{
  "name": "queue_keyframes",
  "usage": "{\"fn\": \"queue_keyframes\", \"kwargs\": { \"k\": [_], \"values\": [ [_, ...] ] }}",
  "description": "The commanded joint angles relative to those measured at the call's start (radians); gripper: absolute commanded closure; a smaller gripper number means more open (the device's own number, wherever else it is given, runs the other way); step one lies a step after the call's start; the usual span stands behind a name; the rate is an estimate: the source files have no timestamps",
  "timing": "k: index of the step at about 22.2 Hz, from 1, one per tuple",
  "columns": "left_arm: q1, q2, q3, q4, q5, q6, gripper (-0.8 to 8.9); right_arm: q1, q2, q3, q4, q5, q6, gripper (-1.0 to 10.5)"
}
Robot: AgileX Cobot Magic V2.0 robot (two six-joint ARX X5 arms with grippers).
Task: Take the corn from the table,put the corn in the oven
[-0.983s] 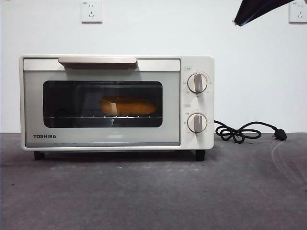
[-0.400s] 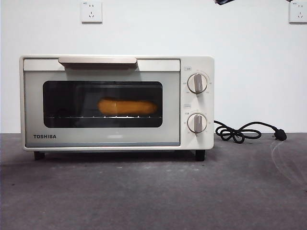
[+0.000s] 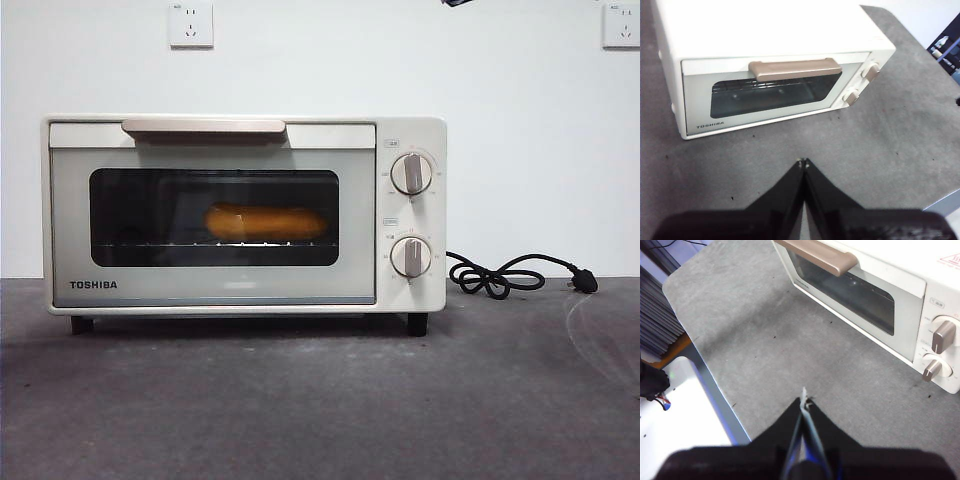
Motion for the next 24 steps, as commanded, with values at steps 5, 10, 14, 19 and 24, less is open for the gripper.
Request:
{"fn": "queue_keyframes", "kwargs": {
  "k": [5, 10, 14, 19, 24],
  "values": [
    [-0.003, 0.017, -0.002, -0.014, -0.002, -0.006, 8.18, 0.0, 0.003, 0.003, 0.007, 0.01, -0.005, 9.5],
    [-0.003, 0.048, -0.002, -0.018, -0.003, -0.005, 8.17, 0.0, 0.003, 0.003, 0.007, 0.085, -0.005, 9.5],
    [-0.003, 0.098, -0.002, -0.017, -0.003, -0.005, 8.17, 0.0, 0.003, 0.003, 0.007, 0.153, -0.005, 9.5],
    [-0.01, 0.17, -0.002, -0.012, -0.006, -0.005, 8.17, 0.0, 0.003, 0.003, 0.007, 0.254, -0.005, 9.5],
    [-0.01, 0.128, -0.002, -0.01, -0.006, -0.005, 8.17, 0.0, 0.003, 0.003, 0.007, 0.338, -0.005, 9.5]
  ]
}}
